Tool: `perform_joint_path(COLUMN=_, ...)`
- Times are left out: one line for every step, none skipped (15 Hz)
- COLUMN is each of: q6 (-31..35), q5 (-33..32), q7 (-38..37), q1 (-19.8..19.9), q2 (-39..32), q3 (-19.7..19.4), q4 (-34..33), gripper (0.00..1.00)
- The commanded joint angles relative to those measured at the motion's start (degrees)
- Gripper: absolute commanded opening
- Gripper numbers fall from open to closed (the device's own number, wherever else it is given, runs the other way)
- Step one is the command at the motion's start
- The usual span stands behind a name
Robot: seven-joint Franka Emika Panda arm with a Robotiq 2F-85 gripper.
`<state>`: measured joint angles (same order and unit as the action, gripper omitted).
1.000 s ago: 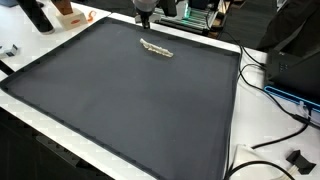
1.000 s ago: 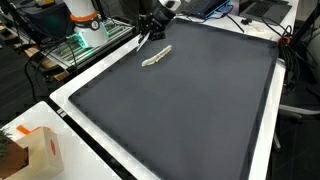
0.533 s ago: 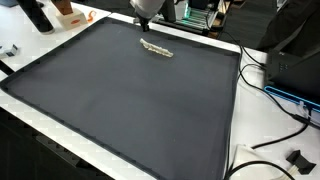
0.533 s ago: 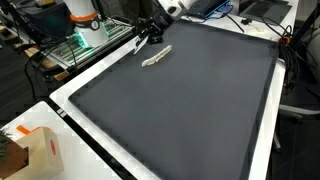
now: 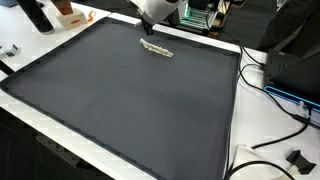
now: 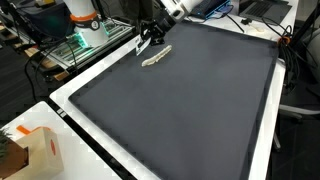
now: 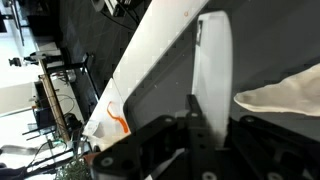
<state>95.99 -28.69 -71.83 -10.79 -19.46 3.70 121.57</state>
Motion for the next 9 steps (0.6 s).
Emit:
perform_joint_path(q6=-1.94, q5=-3.26, q7=2.0, q1=-1.73, q2=-0.93, q3=-0.01, q4=-0.42, gripper=0.01)
perform_joint_path(q6=-2.22, q5=-3.96, q7=2.53, q1=-2.06, q2=-1.03, q3=0.08, q4=-0.4, gripper=0.01)
perform_joint_path(q6=-2.42, q5=-4.53, q7=3.3, q1=-2.36, q2=-1.05, q3=0.19, q4=-0.34, gripper=0.01)
perform_joint_path(q6=-2.59, q5=-5.07, q7=3.99, q1=-2.59, q2=-1.03, q3=0.31, q4=-0.27, gripper=0.01)
perform_joint_path(q6=-2.63, q5=-5.48, q7=4.82, q1=-2.77, q2=-0.92, q3=0.45, q4=-0.17, gripper=0.01)
perform_joint_path(q6=-2.6, q5=-5.79, q7=5.62, q1=-2.89, q2=-0.76, q3=0.63, q4=-0.04, gripper=0.01)
perform_joint_path(q6=-2.5, q5=-6.05, q7=6.35, q1=-3.0, q2=-0.57, q3=0.77, q4=0.09, gripper=0.01)
perform_joint_path(q6=-2.32, q5=-6.21, q7=7.14, q1=-3.09, q2=-0.39, q3=0.93, q4=0.23, gripper=0.01)
perform_joint_path(q6=-1.98, q5=-6.19, q7=8.1, q1=-3.15, q2=-0.08, q3=1.13, q4=0.47, gripper=0.01)
